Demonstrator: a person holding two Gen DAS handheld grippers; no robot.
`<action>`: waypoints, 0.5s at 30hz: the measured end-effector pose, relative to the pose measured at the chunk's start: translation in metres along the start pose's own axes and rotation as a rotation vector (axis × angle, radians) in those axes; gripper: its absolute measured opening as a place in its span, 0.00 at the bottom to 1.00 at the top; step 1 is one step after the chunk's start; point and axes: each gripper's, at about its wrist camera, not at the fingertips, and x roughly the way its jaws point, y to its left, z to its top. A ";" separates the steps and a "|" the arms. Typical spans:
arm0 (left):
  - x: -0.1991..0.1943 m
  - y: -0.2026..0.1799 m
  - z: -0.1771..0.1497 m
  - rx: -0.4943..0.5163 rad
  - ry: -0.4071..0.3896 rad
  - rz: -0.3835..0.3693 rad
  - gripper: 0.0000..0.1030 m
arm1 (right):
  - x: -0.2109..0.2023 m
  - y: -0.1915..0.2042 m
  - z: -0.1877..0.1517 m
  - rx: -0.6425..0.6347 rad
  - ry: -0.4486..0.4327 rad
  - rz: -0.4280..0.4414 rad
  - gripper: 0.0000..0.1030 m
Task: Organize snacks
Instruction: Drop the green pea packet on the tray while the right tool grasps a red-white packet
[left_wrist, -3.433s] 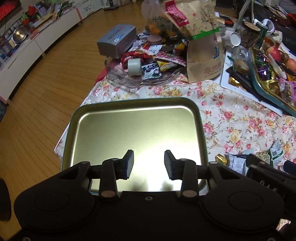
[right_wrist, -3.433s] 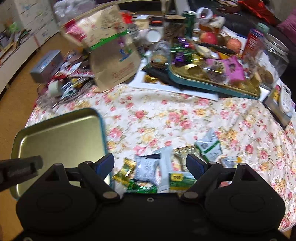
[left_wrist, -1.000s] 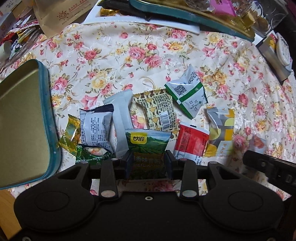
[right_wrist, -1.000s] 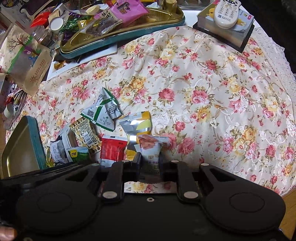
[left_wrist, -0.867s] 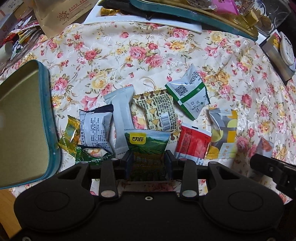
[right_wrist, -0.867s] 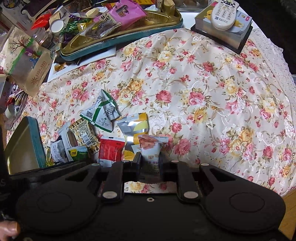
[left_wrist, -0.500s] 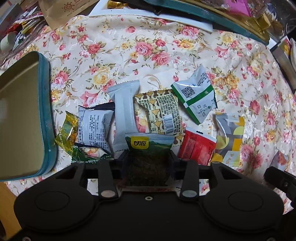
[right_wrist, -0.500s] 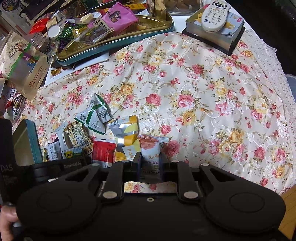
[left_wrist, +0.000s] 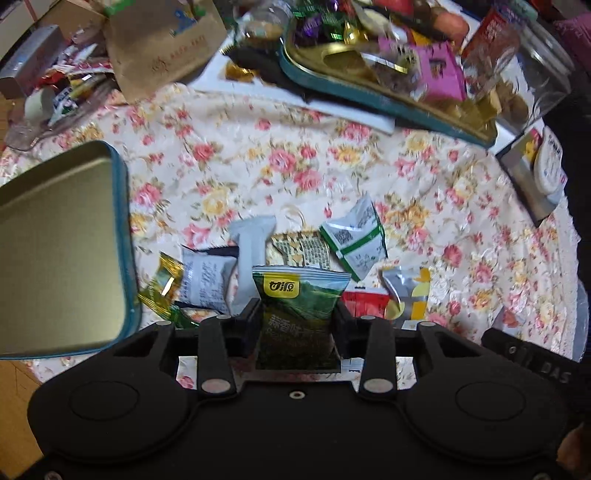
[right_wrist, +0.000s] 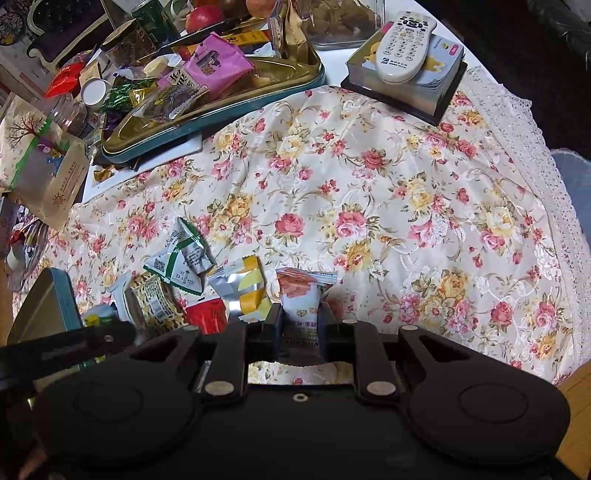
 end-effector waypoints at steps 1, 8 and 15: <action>-0.005 0.003 0.002 -0.007 -0.012 0.003 0.46 | 0.000 0.001 0.000 0.001 0.001 -0.002 0.19; -0.034 0.036 0.012 -0.063 -0.099 0.083 0.46 | 0.001 0.023 0.000 -0.011 0.004 0.019 0.19; -0.049 0.092 0.015 -0.151 -0.126 0.147 0.46 | 0.005 0.073 -0.005 -0.068 0.012 0.056 0.19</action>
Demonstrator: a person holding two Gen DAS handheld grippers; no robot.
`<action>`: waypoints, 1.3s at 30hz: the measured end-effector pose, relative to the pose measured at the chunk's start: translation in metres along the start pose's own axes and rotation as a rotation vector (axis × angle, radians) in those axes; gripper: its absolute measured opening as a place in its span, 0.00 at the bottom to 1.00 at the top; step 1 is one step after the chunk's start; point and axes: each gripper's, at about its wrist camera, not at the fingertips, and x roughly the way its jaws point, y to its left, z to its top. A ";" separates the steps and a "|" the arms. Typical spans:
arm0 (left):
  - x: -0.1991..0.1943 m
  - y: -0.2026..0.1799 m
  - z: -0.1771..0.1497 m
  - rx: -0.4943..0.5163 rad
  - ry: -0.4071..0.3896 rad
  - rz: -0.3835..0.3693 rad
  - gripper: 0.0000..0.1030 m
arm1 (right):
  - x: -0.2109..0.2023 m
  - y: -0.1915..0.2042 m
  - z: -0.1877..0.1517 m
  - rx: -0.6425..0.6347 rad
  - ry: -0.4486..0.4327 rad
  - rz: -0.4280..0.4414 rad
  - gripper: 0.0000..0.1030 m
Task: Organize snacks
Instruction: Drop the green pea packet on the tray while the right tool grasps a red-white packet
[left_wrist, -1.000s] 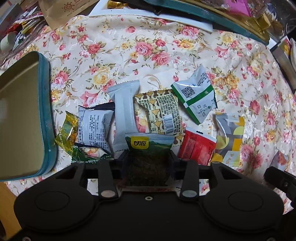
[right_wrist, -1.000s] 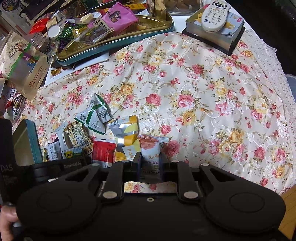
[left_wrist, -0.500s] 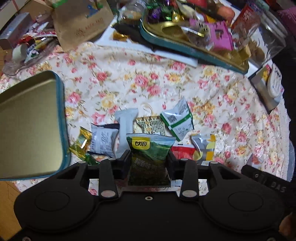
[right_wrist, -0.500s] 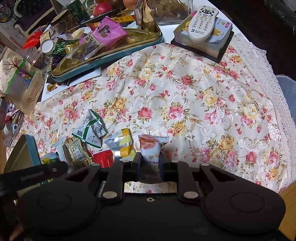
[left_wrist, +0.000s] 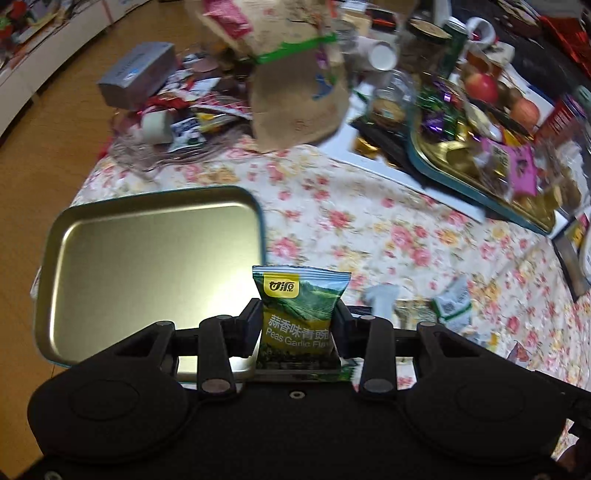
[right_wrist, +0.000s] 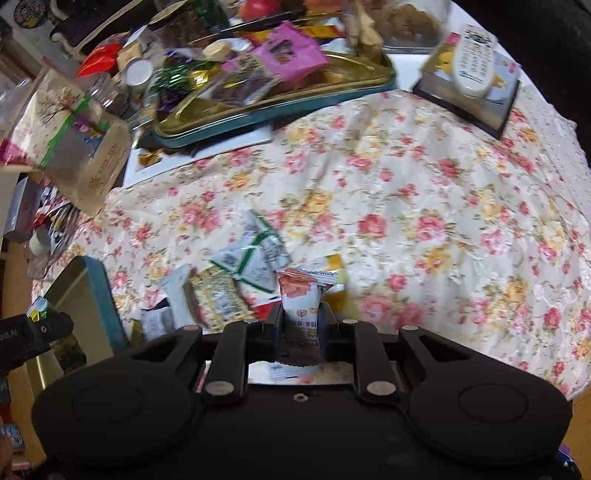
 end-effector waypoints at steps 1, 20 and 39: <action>0.001 0.008 0.001 -0.016 0.002 0.005 0.46 | 0.002 0.010 -0.001 -0.014 0.003 0.006 0.19; 0.005 0.133 0.001 -0.217 0.026 0.130 0.46 | 0.014 0.183 -0.051 -0.338 0.026 0.178 0.20; 0.011 0.155 0.001 -0.202 0.025 0.175 0.46 | 0.024 0.227 -0.064 -0.405 0.026 0.219 0.20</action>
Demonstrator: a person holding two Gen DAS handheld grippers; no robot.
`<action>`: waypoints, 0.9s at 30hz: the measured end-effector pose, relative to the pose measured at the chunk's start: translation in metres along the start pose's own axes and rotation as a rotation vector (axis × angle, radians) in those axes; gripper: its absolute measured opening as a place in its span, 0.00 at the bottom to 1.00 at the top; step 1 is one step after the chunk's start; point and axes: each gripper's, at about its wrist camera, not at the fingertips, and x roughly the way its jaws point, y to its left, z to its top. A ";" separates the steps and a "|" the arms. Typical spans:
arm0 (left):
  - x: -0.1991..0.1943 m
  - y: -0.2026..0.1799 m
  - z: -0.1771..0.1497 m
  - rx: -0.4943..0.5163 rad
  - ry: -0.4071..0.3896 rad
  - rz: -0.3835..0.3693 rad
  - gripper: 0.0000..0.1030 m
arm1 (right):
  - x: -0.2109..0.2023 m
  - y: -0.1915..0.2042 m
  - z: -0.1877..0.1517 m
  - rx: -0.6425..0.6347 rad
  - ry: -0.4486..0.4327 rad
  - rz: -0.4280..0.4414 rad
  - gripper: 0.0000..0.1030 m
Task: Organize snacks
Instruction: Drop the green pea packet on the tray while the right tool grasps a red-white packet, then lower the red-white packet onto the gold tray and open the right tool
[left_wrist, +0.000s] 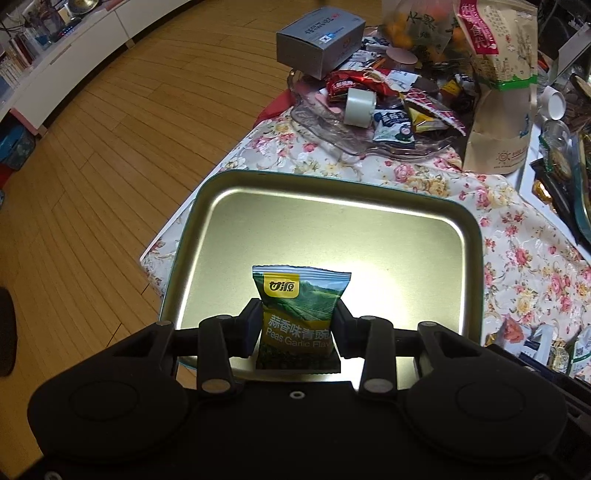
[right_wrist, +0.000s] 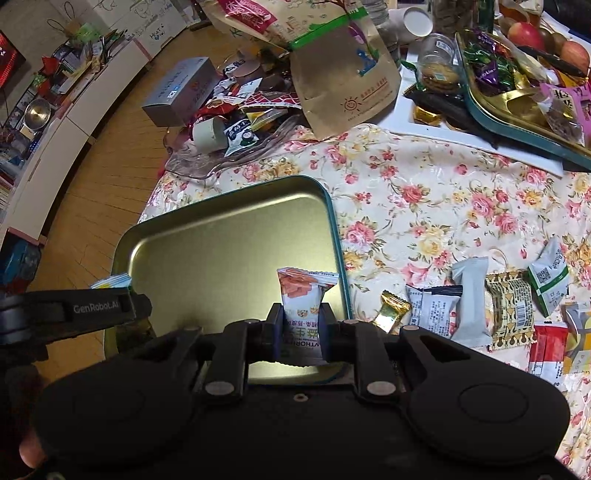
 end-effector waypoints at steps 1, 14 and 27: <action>-0.002 0.000 0.000 0.002 -0.005 -0.011 0.46 | 0.000 0.000 0.000 -0.003 -0.001 0.001 0.20; -0.009 -0.006 0.000 0.037 -0.054 -0.026 0.46 | 0.000 0.001 0.001 -0.007 -0.004 0.003 0.21; -0.008 -0.005 -0.001 0.034 -0.044 -0.022 0.46 | -0.005 0.010 0.001 -0.044 -0.040 0.009 0.21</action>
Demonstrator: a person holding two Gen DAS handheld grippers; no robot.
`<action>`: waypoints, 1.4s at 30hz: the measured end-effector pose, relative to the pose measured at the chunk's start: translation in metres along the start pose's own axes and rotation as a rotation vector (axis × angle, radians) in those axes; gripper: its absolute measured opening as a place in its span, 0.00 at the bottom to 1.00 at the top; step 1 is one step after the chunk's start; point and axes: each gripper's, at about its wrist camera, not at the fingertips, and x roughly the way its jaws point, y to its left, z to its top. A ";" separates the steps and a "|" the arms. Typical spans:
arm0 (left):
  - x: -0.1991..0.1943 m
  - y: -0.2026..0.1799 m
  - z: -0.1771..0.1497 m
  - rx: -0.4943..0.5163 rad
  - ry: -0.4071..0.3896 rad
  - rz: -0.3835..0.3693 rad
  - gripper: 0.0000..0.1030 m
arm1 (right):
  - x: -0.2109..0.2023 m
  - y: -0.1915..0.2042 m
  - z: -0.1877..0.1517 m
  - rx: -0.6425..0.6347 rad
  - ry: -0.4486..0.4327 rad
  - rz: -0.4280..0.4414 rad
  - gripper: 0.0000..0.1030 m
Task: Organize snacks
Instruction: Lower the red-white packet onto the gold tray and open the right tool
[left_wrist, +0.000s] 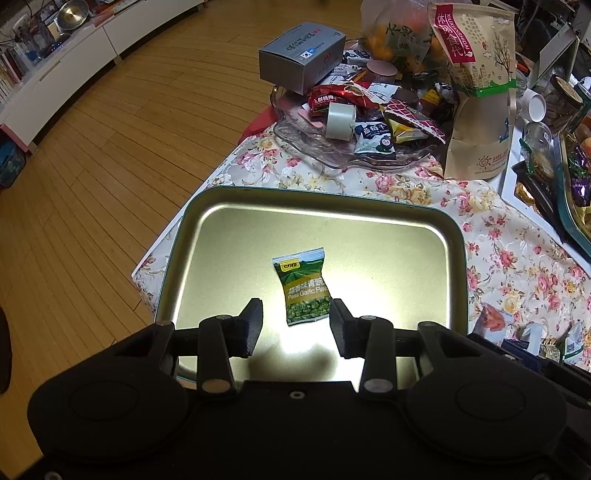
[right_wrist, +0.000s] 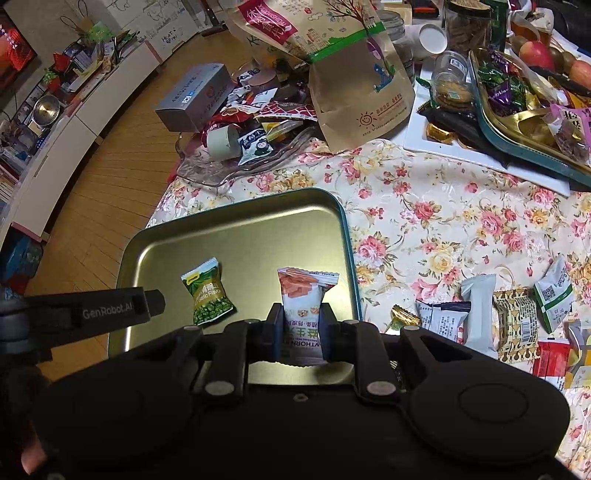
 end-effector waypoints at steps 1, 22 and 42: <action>0.000 0.000 0.000 0.000 0.001 -0.001 0.46 | 0.000 0.000 0.000 -0.002 -0.003 0.001 0.21; 0.001 -0.001 0.000 0.009 0.006 -0.006 0.46 | -0.006 0.004 -0.001 -0.034 -0.057 -0.010 0.41; 0.001 -0.019 -0.004 0.069 0.007 -0.006 0.46 | -0.005 -0.020 -0.003 -0.002 0.003 -0.114 0.41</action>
